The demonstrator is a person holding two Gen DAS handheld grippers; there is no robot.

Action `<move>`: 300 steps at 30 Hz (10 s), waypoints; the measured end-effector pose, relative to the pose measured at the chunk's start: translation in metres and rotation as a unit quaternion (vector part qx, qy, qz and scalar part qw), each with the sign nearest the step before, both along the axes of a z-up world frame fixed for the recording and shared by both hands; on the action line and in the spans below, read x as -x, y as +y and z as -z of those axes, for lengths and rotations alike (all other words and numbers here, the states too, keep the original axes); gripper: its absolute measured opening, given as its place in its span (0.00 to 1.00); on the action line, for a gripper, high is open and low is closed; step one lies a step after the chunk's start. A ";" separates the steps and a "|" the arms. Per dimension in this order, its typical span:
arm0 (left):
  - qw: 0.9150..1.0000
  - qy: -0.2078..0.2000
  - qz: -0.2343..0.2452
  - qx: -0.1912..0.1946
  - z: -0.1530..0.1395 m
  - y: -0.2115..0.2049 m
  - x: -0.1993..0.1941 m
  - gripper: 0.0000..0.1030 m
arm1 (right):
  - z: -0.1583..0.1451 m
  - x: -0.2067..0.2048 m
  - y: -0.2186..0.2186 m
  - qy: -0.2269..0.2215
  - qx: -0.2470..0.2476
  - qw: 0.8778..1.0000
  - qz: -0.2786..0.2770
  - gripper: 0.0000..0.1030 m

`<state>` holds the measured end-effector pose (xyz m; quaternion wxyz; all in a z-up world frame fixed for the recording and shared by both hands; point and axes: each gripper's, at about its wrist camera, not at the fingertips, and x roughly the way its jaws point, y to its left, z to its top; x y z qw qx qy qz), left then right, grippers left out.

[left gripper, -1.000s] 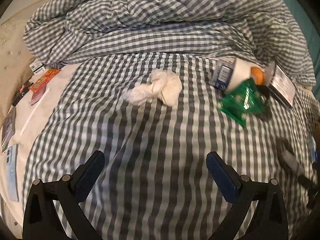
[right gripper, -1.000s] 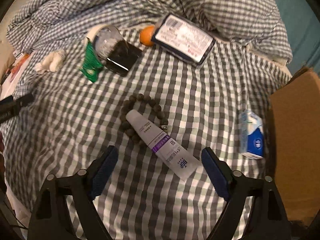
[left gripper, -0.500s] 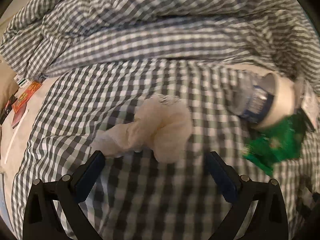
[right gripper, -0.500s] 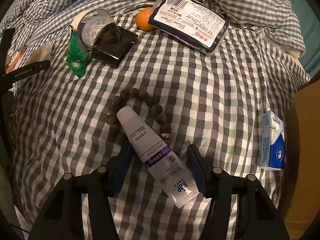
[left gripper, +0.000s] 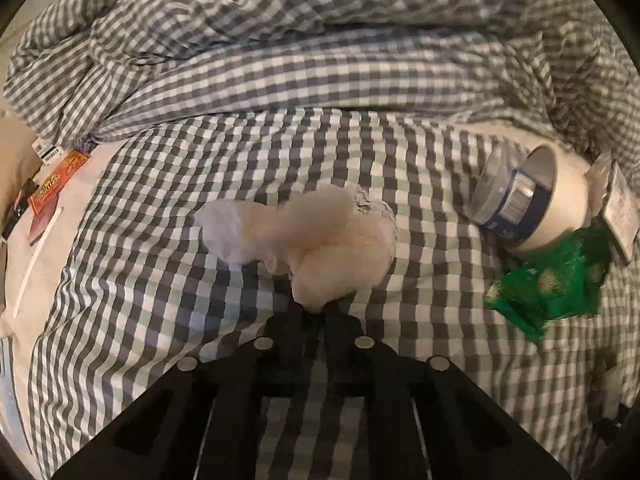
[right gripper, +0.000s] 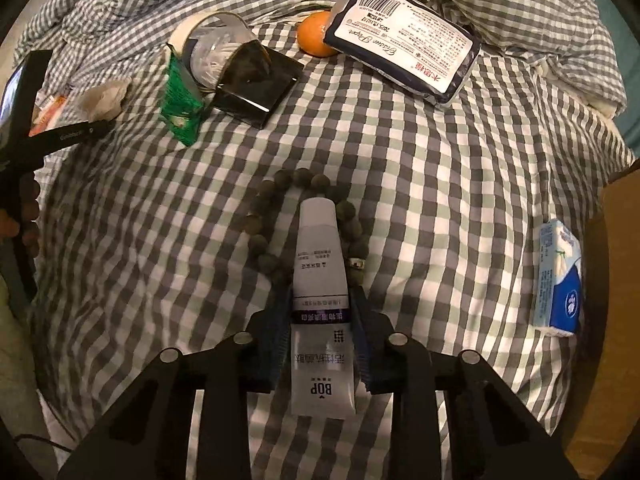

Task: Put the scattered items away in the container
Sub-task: 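Grasp white tissue with left gripper while right gripper grasps white tube, then carry tissue with left gripper while right carries tube into box, release both, then move left gripper toward green packet while right gripper approaches bead bracelet, then grasp green packet with left gripper while right gripper grasps bead bracelet, then carry green packet with left gripper while right carries bracelet into box, release, then withdraw both grippers from box toward black case and blue tissue pack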

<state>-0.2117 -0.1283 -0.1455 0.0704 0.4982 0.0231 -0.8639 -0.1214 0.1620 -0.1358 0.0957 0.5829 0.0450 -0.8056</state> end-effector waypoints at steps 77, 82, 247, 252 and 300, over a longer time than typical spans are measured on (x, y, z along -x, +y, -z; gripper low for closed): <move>0.904 0.064 0.423 -0.019 -0.151 0.504 -0.157 0.76 | -0.142 -0.134 0.314 0.118 0.030 0.956 0.265 0.69; 0.915 0.071 0.395 -0.048 -0.154 0.485 -0.147 0.87 | -0.139 -0.149 0.343 0.130 0.080 0.937 0.316 0.81; 0.921 0.121 0.371 -0.008 -0.157 0.504 -0.133 0.90 | -0.148 -0.137 0.352 0.152 -0.007 0.932 0.330 0.82; 0.927 0.119 0.355 -0.014 -0.163 0.487 -0.132 0.90 | -0.154 -0.140 0.349 0.157 0.002 0.932 0.328 0.82; 0.993 0.070 0.096 -0.025 -0.072 0.158 -0.086 0.97 | -0.071 -0.058 0.104 0.087 -0.012 0.989 0.119 0.82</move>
